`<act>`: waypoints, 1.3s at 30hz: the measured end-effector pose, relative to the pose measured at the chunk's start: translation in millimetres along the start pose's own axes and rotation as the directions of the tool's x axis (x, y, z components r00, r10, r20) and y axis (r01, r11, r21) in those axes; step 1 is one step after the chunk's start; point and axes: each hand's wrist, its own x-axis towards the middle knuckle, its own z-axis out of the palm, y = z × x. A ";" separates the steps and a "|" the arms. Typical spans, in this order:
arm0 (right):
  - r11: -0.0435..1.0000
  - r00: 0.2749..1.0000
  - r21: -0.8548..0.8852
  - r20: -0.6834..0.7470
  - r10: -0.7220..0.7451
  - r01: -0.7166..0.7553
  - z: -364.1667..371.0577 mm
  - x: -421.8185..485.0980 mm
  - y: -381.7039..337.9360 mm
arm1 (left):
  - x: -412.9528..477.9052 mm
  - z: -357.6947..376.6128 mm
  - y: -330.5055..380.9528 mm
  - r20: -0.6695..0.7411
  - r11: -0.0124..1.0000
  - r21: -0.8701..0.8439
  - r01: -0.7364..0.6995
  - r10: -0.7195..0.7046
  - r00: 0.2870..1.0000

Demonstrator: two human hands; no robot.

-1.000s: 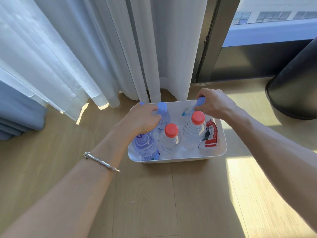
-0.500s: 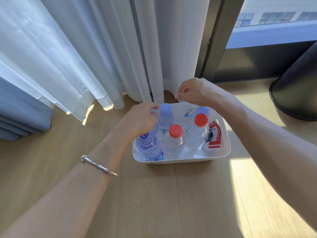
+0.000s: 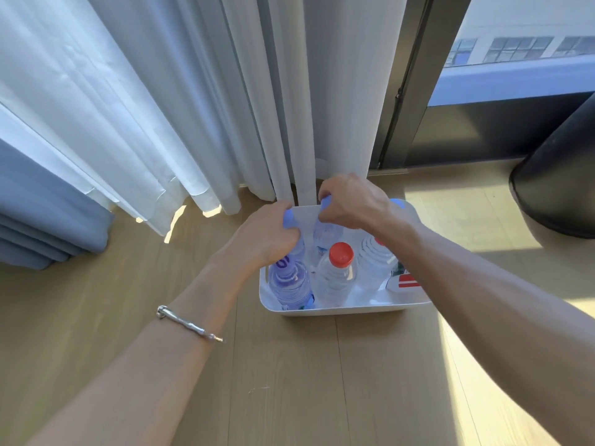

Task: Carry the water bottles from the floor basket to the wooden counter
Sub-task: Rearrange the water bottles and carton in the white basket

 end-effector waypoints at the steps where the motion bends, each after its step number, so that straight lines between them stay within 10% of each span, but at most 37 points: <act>1: 0.999 0.999 0.035 -0.032 -0.002 0.003 -11.1 -4.4 -3.1 | 1.3 -0.8 -0.5 -0.009 0.999 -0.038 0.001 -0.001 1.000; 15: 0.923 0.846 0.223 -0.507 -0.166 0.315 -107.3 -58.3 -58.9 | -4.1 -19.1 38.3 -0.356 0.786 -0.576 -0.227 0.008 0.934; 28: 0.931 0.947 0.273 -0.272 -0.168 0.243 -97.3 -51.6 -34.4 | -22.1 -11.8 30.9 -0.246 0.915 -0.375 -0.146 0.053 0.968; 35: 0.863 0.974 0.451 -0.114 -0.195 0.225 -68.8 -46.3 -34.1 | -15.0 -35.5 25.9 -0.195 0.429 -0.900 -0.078 -0.236 0.952; 39: 0.845 0.957 0.465 -0.015 -0.289 0.263 -51.5 -42.2 -32.4 | -20.1 -52.4 19.9 -0.114 0.252 -0.966 -0.067 -0.176 0.978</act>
